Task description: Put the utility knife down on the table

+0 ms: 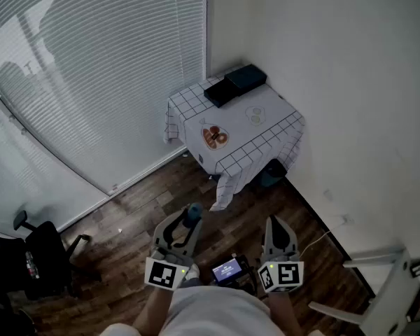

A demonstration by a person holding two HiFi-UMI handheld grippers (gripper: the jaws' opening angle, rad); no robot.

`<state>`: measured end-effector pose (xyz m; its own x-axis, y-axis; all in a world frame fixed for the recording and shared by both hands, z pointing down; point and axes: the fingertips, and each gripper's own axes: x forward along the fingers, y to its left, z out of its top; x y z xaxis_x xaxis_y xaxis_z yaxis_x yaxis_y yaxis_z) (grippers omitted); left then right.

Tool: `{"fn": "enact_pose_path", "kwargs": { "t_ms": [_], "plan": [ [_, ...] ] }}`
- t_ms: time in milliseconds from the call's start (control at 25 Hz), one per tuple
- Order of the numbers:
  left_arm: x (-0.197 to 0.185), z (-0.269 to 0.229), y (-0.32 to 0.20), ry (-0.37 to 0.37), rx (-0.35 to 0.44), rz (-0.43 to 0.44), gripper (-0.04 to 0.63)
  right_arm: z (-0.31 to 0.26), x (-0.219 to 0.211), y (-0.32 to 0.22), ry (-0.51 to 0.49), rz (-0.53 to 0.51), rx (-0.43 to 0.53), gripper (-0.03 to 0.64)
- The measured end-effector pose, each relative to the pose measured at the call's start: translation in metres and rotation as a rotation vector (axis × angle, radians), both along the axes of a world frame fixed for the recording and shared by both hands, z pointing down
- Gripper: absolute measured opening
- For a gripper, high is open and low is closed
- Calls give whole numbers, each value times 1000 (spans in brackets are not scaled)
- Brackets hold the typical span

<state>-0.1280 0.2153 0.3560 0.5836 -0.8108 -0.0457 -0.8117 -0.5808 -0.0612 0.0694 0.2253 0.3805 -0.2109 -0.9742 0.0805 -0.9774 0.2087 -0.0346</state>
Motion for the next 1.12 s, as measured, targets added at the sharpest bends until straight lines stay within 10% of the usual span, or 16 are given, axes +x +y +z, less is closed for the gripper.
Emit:
{"fn": "enact_pose_path", "kwargs": {
  "t_ms": [1120],
  "plan": [
    [47, -6, 44, 21, -15, 18, 143, -13, 37, 56, -19, -13, 18, 8]
  ]
}}
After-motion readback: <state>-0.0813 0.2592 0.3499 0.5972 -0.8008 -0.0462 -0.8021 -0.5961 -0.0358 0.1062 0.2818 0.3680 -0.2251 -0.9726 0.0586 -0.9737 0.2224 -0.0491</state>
